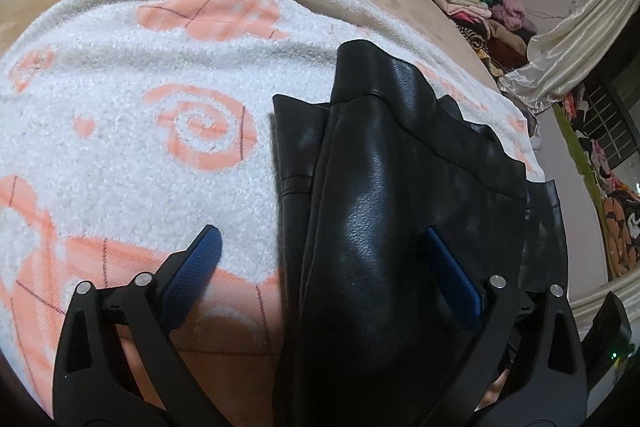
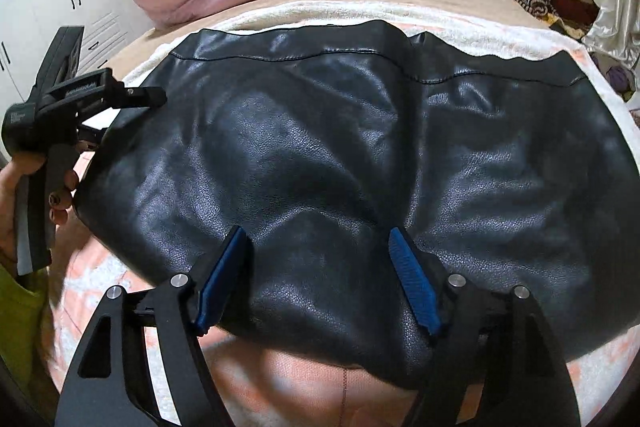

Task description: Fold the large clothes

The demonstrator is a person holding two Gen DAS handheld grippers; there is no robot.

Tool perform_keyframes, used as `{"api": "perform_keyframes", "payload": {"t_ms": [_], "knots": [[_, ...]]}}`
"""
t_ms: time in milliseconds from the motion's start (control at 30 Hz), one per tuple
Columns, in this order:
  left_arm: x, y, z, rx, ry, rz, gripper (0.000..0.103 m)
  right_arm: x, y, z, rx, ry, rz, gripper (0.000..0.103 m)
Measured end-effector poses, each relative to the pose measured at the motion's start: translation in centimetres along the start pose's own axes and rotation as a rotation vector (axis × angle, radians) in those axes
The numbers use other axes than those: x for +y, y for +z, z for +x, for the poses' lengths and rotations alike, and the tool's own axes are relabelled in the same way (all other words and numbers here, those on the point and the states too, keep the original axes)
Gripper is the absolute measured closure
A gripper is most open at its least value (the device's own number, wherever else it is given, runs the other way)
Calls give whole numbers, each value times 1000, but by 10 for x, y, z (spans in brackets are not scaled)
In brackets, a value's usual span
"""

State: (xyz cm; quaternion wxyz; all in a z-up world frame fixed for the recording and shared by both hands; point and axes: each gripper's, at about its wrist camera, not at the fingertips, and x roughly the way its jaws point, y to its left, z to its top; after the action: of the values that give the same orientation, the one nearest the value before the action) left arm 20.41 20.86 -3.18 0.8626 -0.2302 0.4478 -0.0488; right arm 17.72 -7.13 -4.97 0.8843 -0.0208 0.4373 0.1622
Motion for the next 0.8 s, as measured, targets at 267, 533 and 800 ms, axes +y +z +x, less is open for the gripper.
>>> {"api": "perform_keyframes", "payload": {"t_ms": [267, 533, 800], "knots": [[-15, -1, -6, -3, -39, 33, 67, -12, 24, -24, -58, 82, 76, 55], [-23, 3, -24, -36, -82, 51, 76, -31, 102, 9, -66, -5, 117, 73], [-28, 5, -28, -43, -94, 61, 80, -43, 102, 70, 68, -78, 157, 73]]}}
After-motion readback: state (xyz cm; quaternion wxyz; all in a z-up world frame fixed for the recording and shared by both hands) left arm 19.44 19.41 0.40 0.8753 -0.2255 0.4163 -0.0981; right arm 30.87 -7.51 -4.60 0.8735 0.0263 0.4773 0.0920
